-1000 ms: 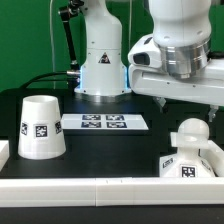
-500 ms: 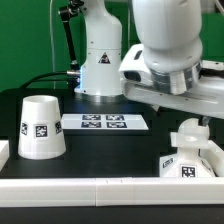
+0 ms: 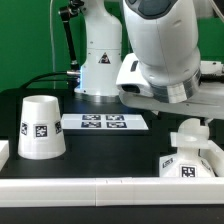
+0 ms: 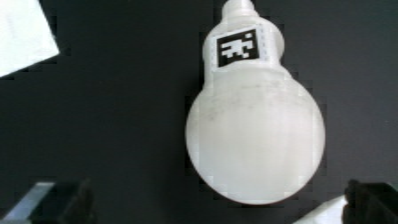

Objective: Assemble lamp

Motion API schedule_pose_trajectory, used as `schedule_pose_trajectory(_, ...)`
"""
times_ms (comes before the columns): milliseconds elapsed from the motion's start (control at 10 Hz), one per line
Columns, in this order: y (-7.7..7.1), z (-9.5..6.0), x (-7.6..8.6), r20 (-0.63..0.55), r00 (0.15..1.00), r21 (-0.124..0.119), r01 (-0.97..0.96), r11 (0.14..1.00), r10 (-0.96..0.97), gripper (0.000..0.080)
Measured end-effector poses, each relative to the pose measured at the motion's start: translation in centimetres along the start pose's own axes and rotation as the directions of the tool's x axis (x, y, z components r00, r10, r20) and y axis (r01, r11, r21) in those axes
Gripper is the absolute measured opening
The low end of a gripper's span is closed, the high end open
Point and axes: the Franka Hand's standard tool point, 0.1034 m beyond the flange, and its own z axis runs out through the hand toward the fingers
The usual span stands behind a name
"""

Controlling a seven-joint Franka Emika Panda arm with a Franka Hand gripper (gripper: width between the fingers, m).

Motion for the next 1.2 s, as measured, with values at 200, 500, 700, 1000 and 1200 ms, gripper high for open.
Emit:
schedule_pose_trajectory(200, -1.7, -0.4, 0.2, -0.073, 0.996, 0.019, 0.054, 0.998, -0.052, 0.0699)
schedule_pose_trajectory(500, -2.8, -0.3, 0.6, -0.15, 0.986, 0.037, 0.082, 0.996, -0.076, 0.0699)
schedule_pose_trajectory(700, -2.7, -0.3, 0.8, -0.15, 0.986, 0.039, 0.078, 0.996, -0.071, 0.0699)
schedule_pose_trajectory(1000, -2.1, 0.9, 0.5, -0.14, 0.988, 0.032, 0.074, 0.997, -0.069, 0.0699)
schedule_pose_trajectory(1200, -2.0, 2.0, 0.0, -0.13, 0.989, 0.022, 0.076, 0.997, -0.072, 0.0699)
